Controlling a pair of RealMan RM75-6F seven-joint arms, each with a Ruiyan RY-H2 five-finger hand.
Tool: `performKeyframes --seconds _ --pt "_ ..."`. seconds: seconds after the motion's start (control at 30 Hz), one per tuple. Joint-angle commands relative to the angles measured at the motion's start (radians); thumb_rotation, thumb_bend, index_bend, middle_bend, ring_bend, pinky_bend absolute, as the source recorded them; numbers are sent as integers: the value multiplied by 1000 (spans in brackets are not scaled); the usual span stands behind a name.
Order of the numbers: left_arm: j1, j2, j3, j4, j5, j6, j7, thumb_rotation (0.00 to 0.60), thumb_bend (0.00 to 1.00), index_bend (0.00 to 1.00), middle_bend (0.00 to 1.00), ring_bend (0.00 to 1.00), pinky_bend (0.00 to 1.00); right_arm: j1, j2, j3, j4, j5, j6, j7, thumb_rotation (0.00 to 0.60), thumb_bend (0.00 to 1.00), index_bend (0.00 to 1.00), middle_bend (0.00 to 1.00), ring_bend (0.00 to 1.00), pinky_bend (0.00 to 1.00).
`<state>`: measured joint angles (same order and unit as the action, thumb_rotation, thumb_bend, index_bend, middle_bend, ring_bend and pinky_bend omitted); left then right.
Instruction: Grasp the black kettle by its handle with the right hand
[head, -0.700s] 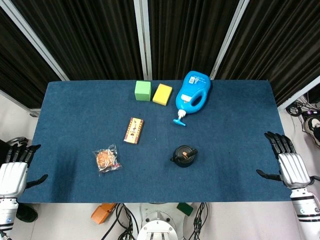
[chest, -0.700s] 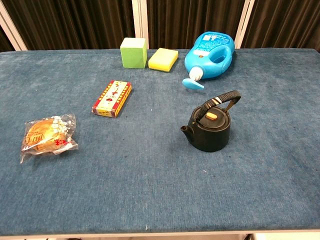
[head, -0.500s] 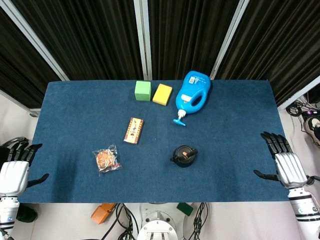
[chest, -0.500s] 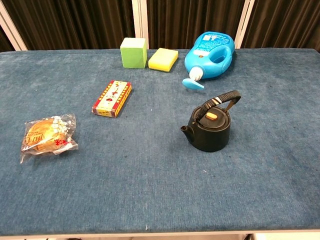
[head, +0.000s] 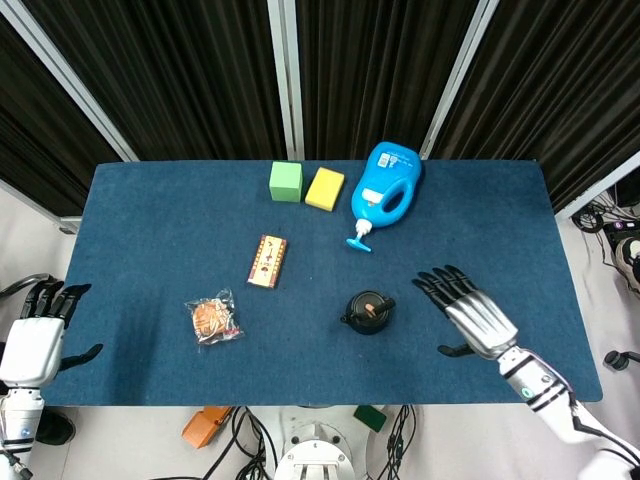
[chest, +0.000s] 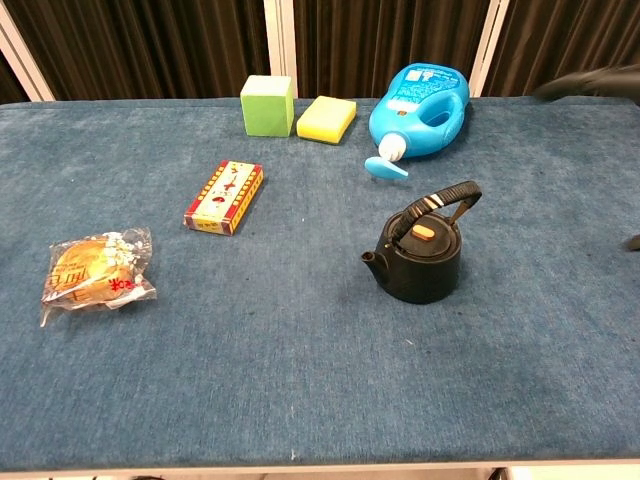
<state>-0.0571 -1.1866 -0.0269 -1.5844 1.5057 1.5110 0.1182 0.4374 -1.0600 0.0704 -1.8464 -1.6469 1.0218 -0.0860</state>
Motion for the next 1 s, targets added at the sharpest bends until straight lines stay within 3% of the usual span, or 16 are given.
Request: performKeyframes --seconds 0.03,0.27,0.5,1.0 --pt "-2 -1 -1 1 -7 -8 -1 600 17 171 184 96 0 129 -74 52 -32 94 -162 -139 600 142 88 100 30 0" --pt "-9 -3 -3 8 -21 -27 -1 600 17 171 184 96 0 207 -176 81 5 205 -221 -260 600 142 215 184 176 0" --pt "-15 -7 -5 16 -25 -36 -6 600 16 171 184 96 0 249 -228 74 34 238 -227 -315 600 141 411 346 357 0" --pt "-12 -16 -2 38 -33 -39 -21 600 17 171 184 96 0 287 -241 39 33 344 -227 -390 600 141 538 449 433 0"
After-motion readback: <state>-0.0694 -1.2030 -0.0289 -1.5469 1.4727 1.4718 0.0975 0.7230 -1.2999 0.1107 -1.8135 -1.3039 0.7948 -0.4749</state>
